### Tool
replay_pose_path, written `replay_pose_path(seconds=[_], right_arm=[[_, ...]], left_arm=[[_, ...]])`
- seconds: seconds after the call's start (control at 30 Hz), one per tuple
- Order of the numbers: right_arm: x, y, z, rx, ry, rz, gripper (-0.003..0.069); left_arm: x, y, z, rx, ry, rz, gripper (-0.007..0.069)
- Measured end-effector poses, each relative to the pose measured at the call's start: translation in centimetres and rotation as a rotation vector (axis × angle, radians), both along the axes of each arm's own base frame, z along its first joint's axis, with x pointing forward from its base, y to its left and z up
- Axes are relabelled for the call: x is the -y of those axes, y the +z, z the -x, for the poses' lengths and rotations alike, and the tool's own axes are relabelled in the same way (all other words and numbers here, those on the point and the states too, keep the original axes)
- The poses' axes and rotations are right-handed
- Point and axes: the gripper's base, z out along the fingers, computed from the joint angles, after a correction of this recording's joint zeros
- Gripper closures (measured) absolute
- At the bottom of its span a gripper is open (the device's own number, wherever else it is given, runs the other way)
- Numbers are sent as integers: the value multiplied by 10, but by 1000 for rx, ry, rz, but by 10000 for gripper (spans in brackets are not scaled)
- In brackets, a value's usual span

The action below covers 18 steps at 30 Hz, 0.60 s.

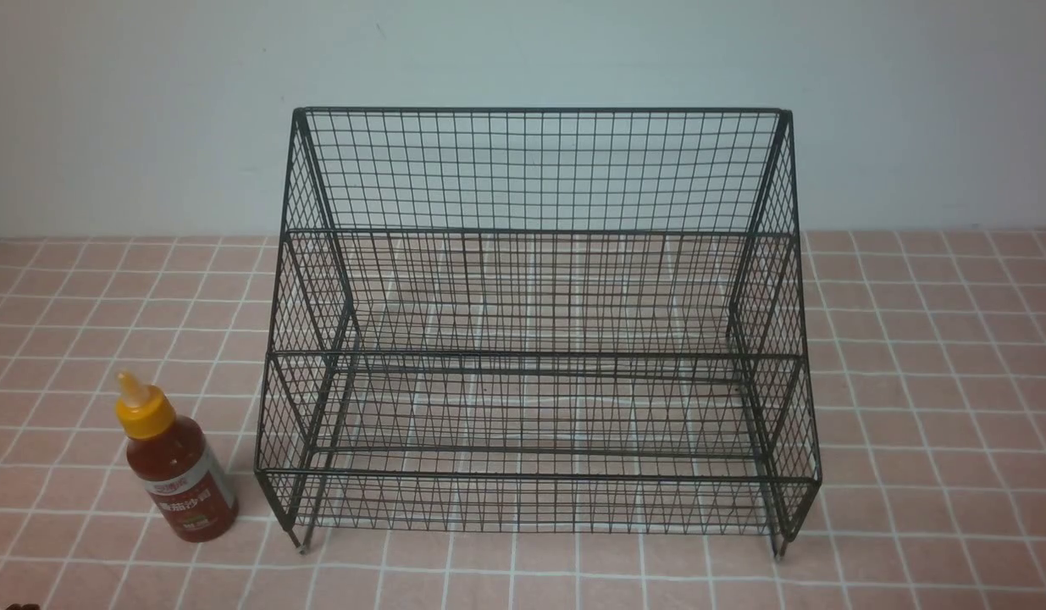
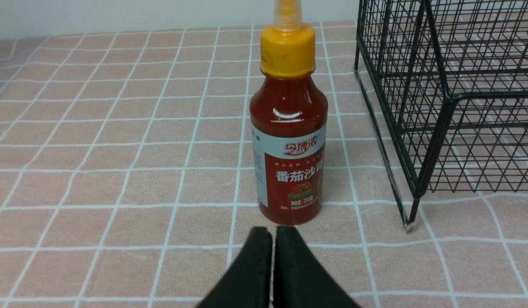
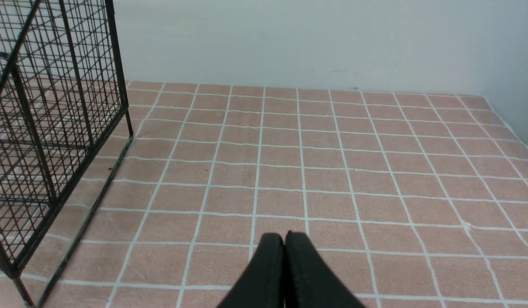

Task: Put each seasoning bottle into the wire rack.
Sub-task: Use the left arm to grab the condiment bottle closest to it

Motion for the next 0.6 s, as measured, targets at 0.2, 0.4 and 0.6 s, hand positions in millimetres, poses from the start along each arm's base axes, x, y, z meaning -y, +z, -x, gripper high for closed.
replay_pose_path(seconds=[0.2,0.4,0.6], right_arm=[[0,0,0,0,0,0,672],[0,0,0,0,0,0,672],[0,0,0,0,0,0,672]], left_arm=[[-1,0,0,1,1,-24,631],[2,13,-3,147,17,156,631],[3,29,-4,313,17,356,631]])
